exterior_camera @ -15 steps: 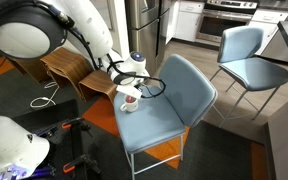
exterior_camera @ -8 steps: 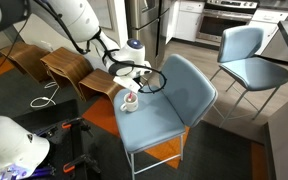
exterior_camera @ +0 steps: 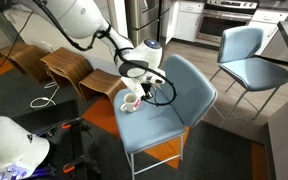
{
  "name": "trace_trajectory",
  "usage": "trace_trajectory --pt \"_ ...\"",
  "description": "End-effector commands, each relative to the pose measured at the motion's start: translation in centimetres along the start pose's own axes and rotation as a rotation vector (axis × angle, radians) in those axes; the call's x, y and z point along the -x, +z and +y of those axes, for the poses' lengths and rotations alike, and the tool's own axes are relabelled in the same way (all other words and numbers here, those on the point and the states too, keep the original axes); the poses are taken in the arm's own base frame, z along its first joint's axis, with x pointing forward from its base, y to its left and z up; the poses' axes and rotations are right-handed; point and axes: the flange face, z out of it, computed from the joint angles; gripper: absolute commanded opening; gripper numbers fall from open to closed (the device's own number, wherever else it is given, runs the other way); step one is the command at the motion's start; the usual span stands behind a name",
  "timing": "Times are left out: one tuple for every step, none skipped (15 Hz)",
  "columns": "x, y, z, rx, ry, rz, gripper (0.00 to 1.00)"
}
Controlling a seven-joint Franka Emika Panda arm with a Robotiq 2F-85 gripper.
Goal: Place the marker on the seat of the chair
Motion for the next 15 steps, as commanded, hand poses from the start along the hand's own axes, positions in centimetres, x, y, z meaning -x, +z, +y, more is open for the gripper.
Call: trace_trajectory --pt "-2.2 2.8 2.3 -0.019 0.177 -0.080 0.05" --pt "-3.0 4.1 3.0 -0.016 0.224 -0.101 0.05" --pt "-3.5 5.1 3.5 -0.020 0.268 -0.127 0.05" --pt "-4.2 6.2 4.1 -0.022 0.309 -0.155 0.05" --pt "-5.0 7.5 4.5 -0.022 0.341 -0.190 0.05" --pt "-5.5 8.4 4.8 -0.025 0.361 -0.227 0.05" --pt "-6.3 9.6 5.0 -0.029 0.380 -0.278 0.05" --pt "-6.8 10.6 5.3 -0.031 0.397 -0.313 0.05" --pt "-7.3 11.5 5.5 -0.045 0.407 -0.354 0.05" --pt "-7.7 12.4 5.8 -0.054 0.409 -0.394 0.05" --pt "-8.0 13.2 6.1 -0.058 0.412 -0.428 0.05" --pt "-8.4 14.0 6.4 -0.067 0.422 -0.465 0.05" --pt "-8.6 14.7 6.7 -0.077 0.424 -0.497 0.05" --pt "-8.8 15.3 7.0 -0.083 0.430 -0.526 0.05" --pt "-8.9 16.0 7.4 -0.096 0.437 -0.550 0.05"
